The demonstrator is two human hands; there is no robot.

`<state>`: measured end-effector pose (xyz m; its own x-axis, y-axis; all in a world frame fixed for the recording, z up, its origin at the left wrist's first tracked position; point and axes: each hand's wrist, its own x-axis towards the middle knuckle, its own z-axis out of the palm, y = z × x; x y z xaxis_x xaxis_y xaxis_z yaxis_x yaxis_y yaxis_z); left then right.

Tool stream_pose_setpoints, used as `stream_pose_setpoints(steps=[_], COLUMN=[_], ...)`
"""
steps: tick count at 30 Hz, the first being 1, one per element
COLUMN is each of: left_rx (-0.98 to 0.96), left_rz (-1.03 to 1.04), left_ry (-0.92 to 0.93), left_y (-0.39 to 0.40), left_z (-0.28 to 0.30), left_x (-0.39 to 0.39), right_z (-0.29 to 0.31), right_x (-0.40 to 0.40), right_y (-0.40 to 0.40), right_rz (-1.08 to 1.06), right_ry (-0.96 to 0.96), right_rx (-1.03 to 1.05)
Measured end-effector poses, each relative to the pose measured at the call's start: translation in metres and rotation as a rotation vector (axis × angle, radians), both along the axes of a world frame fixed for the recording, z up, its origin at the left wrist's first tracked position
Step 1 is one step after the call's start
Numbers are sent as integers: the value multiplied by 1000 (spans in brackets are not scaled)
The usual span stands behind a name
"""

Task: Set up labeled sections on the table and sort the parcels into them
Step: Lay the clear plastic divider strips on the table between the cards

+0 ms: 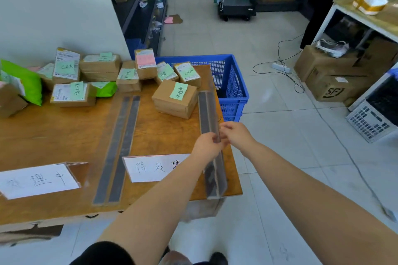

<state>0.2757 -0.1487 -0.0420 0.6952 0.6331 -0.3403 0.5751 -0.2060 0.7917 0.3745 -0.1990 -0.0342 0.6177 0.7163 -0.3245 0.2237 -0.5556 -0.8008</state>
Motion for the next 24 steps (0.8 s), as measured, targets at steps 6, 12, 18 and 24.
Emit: stream_pose_setpoints(steps=[6,12,18,24], left_rx=[-37,-200,-383,-503], left_rz=[78,162,251,342], left_ry=[10,53,-170,-216], left_y=[-1,-4,-6,-13], left_z=[-16,-25,-33,-28], left_x=[3,13,-7,-18], right_z=[-10,-19,-22,-27], right_x=[8,7,7,10], right_y=[9,27,22,10], right_rz=[38,133,100,84], right_ry=[3,-164,-122,68], right_rx=[-60,-257,-178,-99])
